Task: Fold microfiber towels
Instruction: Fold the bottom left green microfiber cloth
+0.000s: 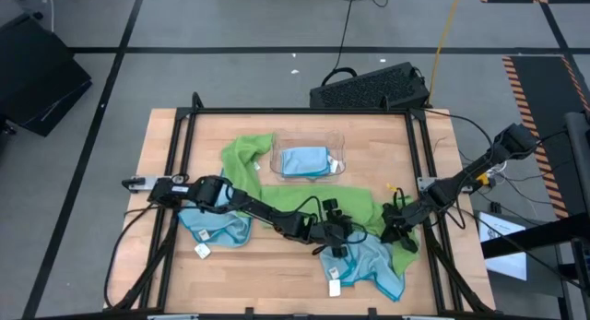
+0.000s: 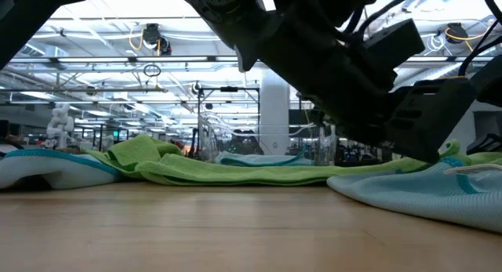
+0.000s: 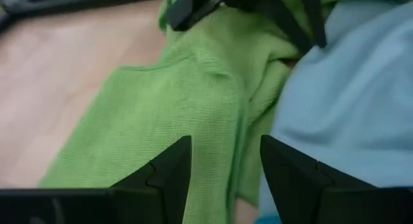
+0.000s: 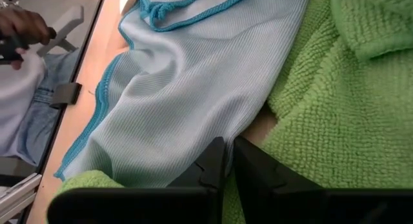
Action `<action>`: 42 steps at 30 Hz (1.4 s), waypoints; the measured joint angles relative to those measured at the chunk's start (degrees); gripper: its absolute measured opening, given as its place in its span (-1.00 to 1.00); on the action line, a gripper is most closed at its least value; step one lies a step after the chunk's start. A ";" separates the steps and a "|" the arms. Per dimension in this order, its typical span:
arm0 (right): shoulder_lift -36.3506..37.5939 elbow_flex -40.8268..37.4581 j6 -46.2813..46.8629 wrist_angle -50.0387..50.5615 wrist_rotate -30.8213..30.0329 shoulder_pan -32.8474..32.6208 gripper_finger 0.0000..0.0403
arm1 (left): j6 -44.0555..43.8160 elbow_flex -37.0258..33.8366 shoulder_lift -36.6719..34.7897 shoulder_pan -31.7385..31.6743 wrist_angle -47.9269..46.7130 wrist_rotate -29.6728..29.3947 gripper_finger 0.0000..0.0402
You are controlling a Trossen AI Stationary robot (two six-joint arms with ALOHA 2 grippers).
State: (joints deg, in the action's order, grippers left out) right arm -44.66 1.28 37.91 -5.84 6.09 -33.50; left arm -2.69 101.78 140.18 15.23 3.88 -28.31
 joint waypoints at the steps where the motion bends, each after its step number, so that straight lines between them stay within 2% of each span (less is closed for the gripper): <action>1: 0.00 0.00 0.04 -0.02 0.00 0.00 -0.88 | 1.22 0.02 0.33 0.26 -0.02 -1.69 -0.06; 3: 0.00 0.00 0.54 -0.04 -0.02 0.00 -0.88 | 3.98 0.00 0.70 0.79 -0.61 -4.09 -0.06; 5: 0.00 0.00 0.63 -0.05 -0.02 0.00 -0.88 | 5.03 -0.05 0.79 0.94 -0.57 -3.86 -0.06; 19: 0.00 -0.02 0.46 -0.24 -0.02 0.00 -0.88 | 3.12 0.11 3.15 0.58 0.98 -4.23 -0.09; 23: 0.01 -0.02 0.46 -0.26 -0.02 0.00 -0.88 | 1.99 0.11 3.21 0.41 0.61 -4.73 -0.29; 31: 0.00 -0.02 0.61 -0.36 0.03 0.00 -0.88 | 0.41 0.06 3.33 0.33 0.90 -4.58 -0.92; 36: 0.02 0.40 0.44 -0.37 0.13 0.00 -0.88 | -1.28 -0.11 2.32 0.72 0.21 -5.25 -0.95; 42: 0.00 3.32 -3.09 0.55 -0.80 0.00 -0.88 | -1.91 -0.11 -1.45 1.84 -0.04 -11.10 -0.97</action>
State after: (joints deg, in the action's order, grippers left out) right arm -44.66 4.60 34.82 -5.29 5.29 -33.50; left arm -4.60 101.67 138.73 17.07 3.84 -39.41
